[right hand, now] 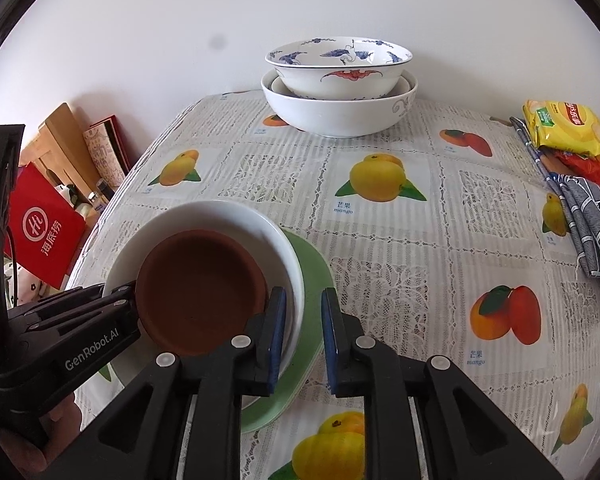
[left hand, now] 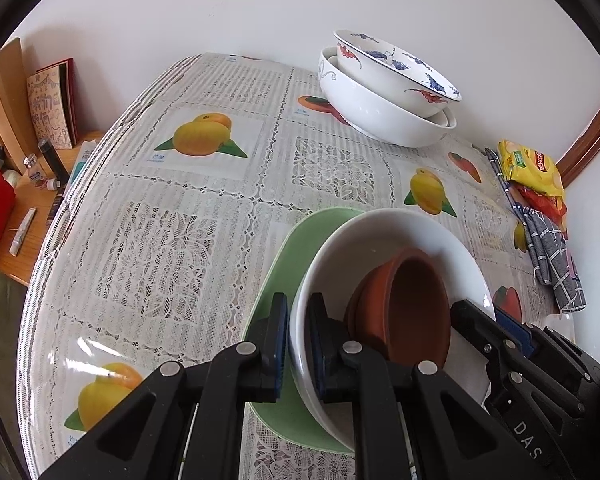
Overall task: Organize plates and bowls
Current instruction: 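Lower the white bowl with both grippers onto the green plate, then open both grippers to release the white bowl and withdraw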
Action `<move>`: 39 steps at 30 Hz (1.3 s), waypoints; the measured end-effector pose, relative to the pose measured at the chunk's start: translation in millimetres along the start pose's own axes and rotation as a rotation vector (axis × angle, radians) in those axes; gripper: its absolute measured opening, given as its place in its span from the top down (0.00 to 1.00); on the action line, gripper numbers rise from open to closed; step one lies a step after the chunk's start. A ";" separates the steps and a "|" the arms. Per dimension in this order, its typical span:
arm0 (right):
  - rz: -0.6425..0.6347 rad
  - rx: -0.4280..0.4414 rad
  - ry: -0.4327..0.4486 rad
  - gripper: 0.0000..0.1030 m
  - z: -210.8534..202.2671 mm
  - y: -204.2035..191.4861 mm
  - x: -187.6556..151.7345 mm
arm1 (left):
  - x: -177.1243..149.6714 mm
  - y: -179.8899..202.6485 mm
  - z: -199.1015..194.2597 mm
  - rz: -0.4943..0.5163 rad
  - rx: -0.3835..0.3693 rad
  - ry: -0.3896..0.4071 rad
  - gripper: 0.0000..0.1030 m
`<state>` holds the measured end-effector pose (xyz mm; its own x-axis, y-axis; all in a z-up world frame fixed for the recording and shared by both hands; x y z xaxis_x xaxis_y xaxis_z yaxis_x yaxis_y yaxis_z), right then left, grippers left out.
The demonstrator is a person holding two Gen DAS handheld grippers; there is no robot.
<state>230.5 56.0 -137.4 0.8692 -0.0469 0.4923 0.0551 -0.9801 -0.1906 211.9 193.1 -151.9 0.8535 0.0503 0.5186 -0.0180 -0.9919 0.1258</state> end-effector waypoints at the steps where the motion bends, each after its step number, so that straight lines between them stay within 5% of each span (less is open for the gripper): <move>1: 0.003 0.001 0.002 0.84 -1.2 0.4 -0.1 | 0.1 0.0 -1.3 0.000 0.002 0.000 0.89; 27: 0.001 0.034 0.057 0.74 -59.9 11.1 -29.1 | -25.2 17.4 -59.7 0.009 0.061 0.049 0.75; 30: -0.004 0.015 0.088 0.67 -77.9 21.0 -34.1 | -27.6 28.5 -73.7 0.030 0.080 0.078 0.69; 32: -0.016 -0.016 0.111 0.50 -91.1 29.2 -37.9 | -29.2 38.8 -85.2 0.049 0.087 0.111 0.57; 39: 0.041 -0.076 0.191 0.32 -142.5 71.9 -53.6 | -35.8 87.1 -128.7 0.119 0.072 0.230 0.36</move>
Point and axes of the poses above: each gripper's, at about its wrist camera, not at the fingertips, and z roughly the way its jaws point, y to its right, x to its top, the point moved 4 cm from there along z, roughly the way its jaws point, and after that the axes turned 12 degrees about z, right-handed, at the moved point
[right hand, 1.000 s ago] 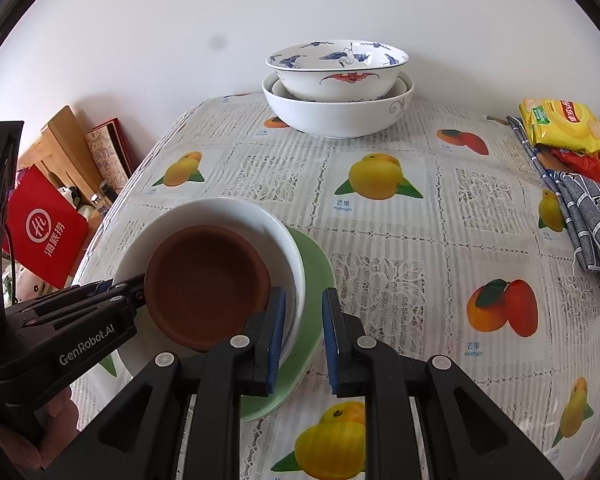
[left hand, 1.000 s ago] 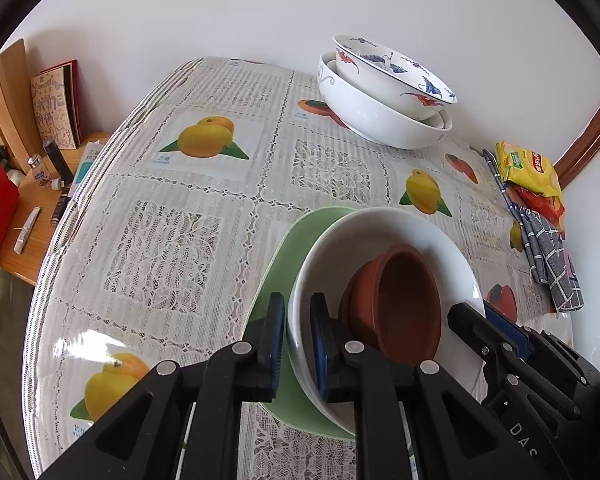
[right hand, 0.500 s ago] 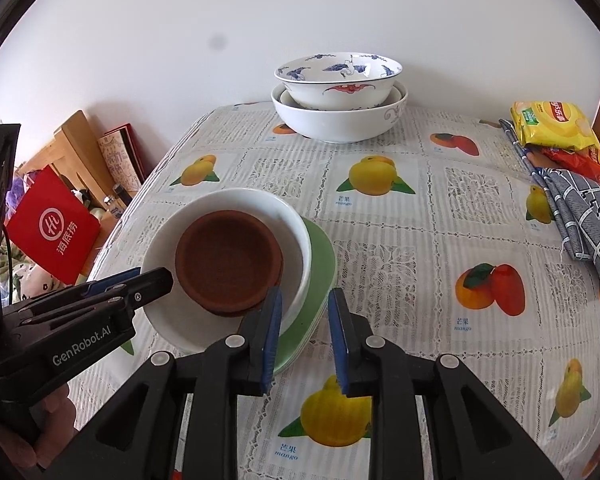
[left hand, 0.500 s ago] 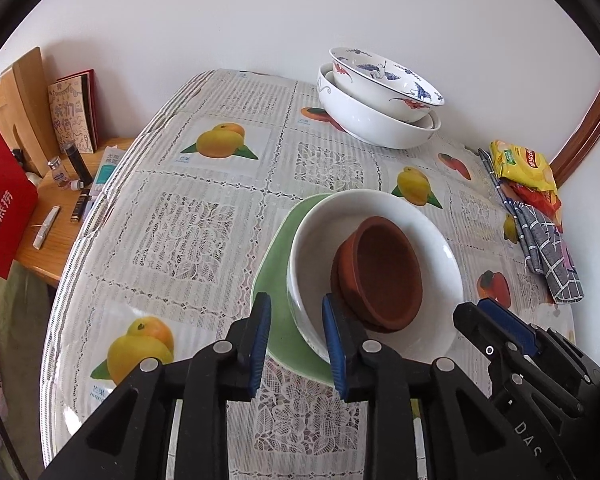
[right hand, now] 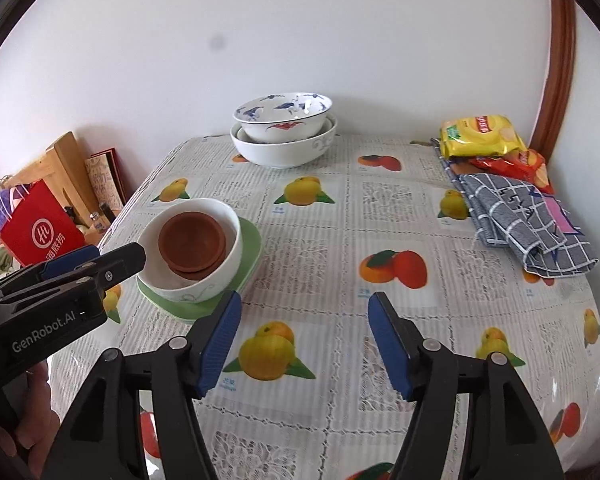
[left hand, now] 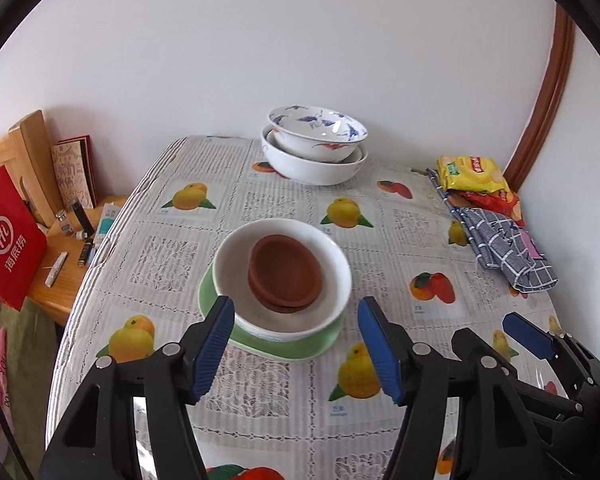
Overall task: Organize plates and bowls
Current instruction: 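Open both grippers to release the white bowl and withdraw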
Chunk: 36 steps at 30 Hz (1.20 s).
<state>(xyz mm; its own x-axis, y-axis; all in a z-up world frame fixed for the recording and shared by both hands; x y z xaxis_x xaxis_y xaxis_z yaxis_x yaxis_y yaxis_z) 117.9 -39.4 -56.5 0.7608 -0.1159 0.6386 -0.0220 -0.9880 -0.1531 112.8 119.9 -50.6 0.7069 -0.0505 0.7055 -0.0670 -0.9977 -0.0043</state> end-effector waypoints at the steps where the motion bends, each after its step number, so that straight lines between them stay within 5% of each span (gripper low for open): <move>1: 0.007 -0.017 0.013 0.30 -6.5 6.8 -0.2 | 0.7 7.0 -6.6 0.005 0.000 0.019 0.32; 7: 0.029 -0.100 0.073 0.21 -45.4 45.7 -5.5 | -0.4 44.6 -34.4 0.045 0.000 0.080 0.18; 15: 0.118 -0.125 0.086 0.20 -79.5 93.3 -18.7 | -17.1 80.4 -48.9 0.096 0.003 0.077 0.15; 17: 0.123 -0.135 0.092 0.13 -87.1 100.2 -21.0 | -19.2 87.3 -52.9 0.108 0.011 0.082 0.15; 21: 0.134 -0.148 0.110 0.06 -101.5 109.1 -24.3 | -20.5 96.0 -63.1 0.115 0.001 0.093 0.15; 24: 0.139 -0.152 0.118 0.05 -109.4 112.5 -25.9 | -21.5 99.1 -70.4 0.114 0.030 0.099 0.02; 36: 0.134 -0.169 0.152 0.05 -127.4 113.6 -31.0 | -27.6 108.1 -82.9 0.133 0.028 0.097 0.00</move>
Point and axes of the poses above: each gripper's, at about its wrist camera, not at the fingertips, and z roughly the way its jaws point, y to its right, x to its top, the point moved 4 cm from there along z, roughly the way its jaws point, and after that the axes turned 12 degrees about z, right-handed, at the moved point
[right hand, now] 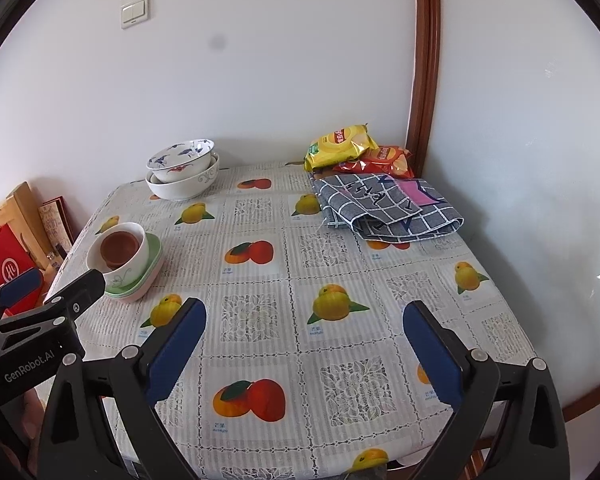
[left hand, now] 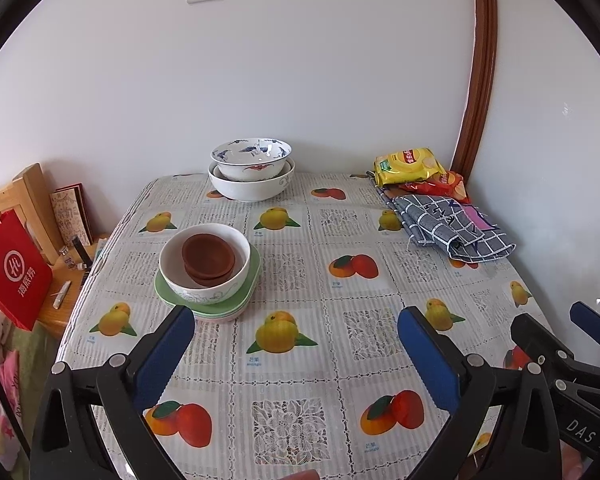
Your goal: Organize plates and bowls
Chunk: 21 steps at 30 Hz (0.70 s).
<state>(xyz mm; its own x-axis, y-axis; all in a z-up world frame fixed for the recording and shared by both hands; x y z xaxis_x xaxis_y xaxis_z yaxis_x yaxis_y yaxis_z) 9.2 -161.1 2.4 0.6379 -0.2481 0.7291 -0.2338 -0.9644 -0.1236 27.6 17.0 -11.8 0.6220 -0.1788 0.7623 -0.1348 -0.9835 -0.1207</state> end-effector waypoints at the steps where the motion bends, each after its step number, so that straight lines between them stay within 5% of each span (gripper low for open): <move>1: 0.001 0.000 0.000 0.05 -0.4 0.5 -0.2 | -0.3 0.4 -0.6 0.000 0.001 0.002 0.00; 21: 0.020 -0.007 -0.003 0.05 -3.3 6.7 0.4 | -1.4 9.3 -0.1 0.024 -0.003 -0.009 0.00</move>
Point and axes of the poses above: each gripper's, at about its wrist camera, not at the fingertips, and z roughly the way its jaws point, y to its right, x to its top, the point moved 4 cm from there along z, roughly the way its jaws point, and after that the axes turned 12 degrees about z, right-handed, at the moved point
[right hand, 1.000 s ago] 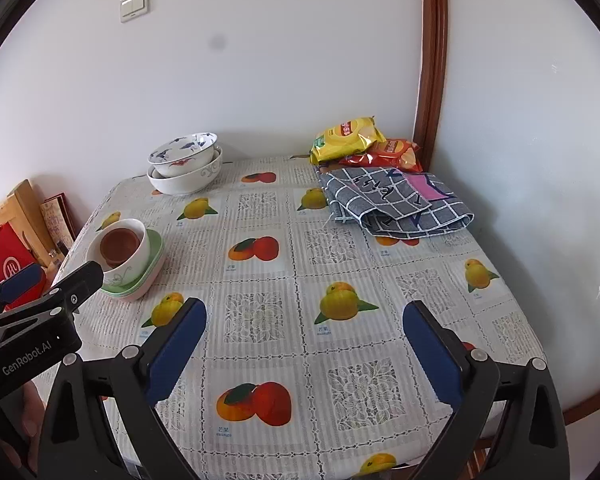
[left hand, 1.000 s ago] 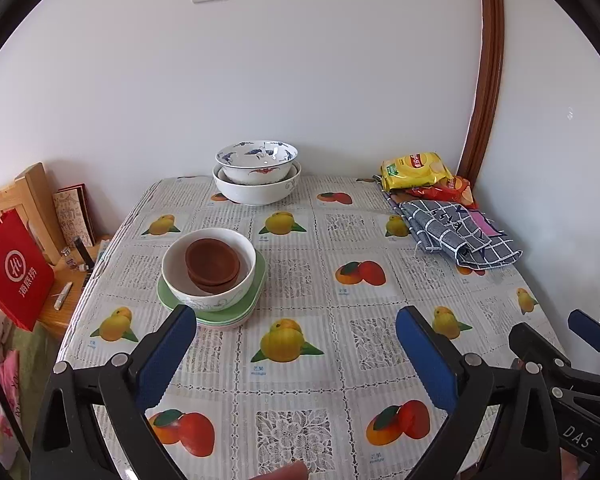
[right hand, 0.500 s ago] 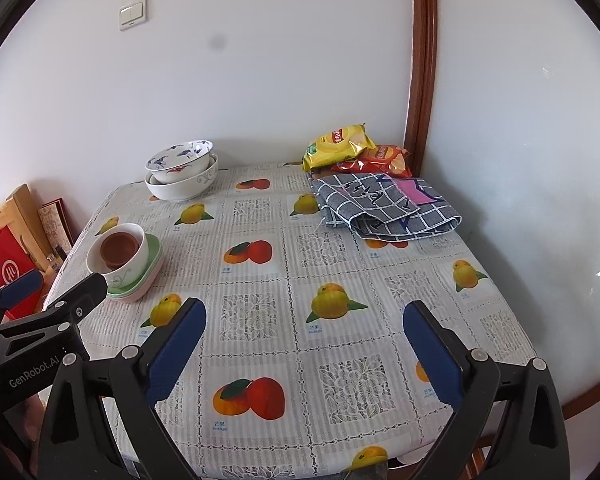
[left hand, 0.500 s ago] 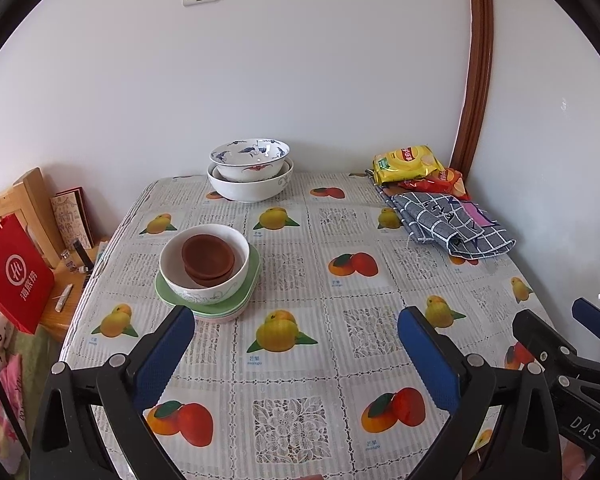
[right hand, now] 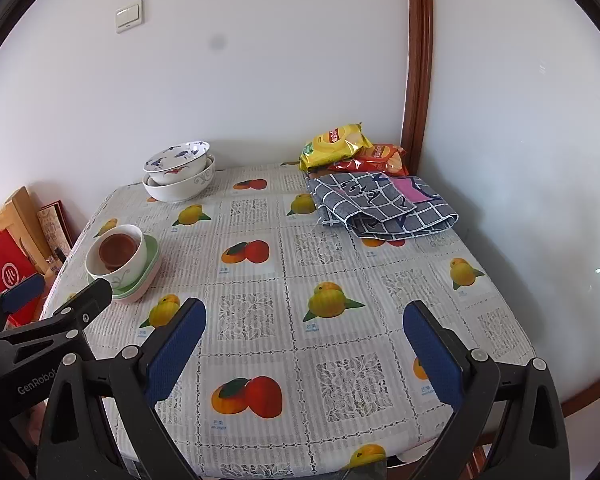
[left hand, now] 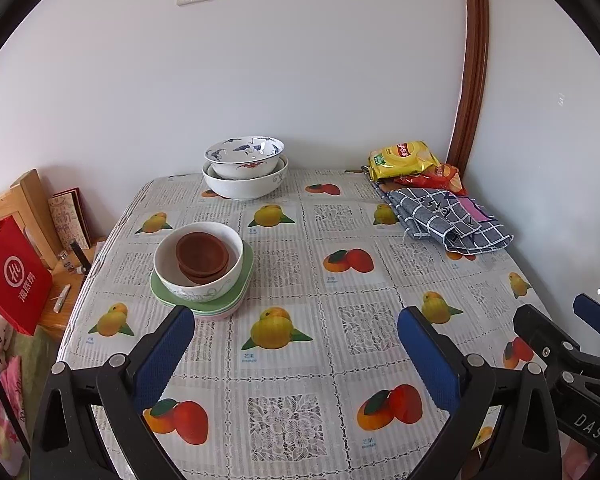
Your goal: Organize plates and bowls
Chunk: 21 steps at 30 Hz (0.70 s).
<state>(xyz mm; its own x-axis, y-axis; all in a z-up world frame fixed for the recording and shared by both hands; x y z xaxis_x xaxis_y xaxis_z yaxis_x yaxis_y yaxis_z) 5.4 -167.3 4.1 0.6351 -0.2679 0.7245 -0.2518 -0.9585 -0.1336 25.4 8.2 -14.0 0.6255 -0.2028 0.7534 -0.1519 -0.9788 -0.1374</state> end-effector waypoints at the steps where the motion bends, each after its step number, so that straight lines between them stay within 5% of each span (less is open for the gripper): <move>1: 0.000 -0.001 0.000 0.05 0.2 0.3 0.0 | -0.1 0.2 0.0 -0.001 0.003 0.000 0.00; 21: 0.004 -0.007 -0.003 0.05 0.5 2.2 -1.2 | -1.3 0.4 1.1 -0.005 0.004 -0.003 0.00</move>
<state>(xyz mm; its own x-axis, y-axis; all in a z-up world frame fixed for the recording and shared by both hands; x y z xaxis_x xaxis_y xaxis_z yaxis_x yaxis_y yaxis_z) 4.5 -169.2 2.6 0.6362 -0.2723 0.7219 -0.2597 -0.9566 -0.1319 25.3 8.0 -15.7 0.6283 -0.1981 0.7524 -0.1459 -0.9799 -0.1362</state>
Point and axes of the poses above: each gripper's, at about its wrist camera, not at the fingertips, and z roughly the way its jaws point, y to its right, x to its top, the point moved 4 cm from there along z, roughly the way its jaws point, and after that the axes turned 12 degrees about z, right-handed, at the moved point
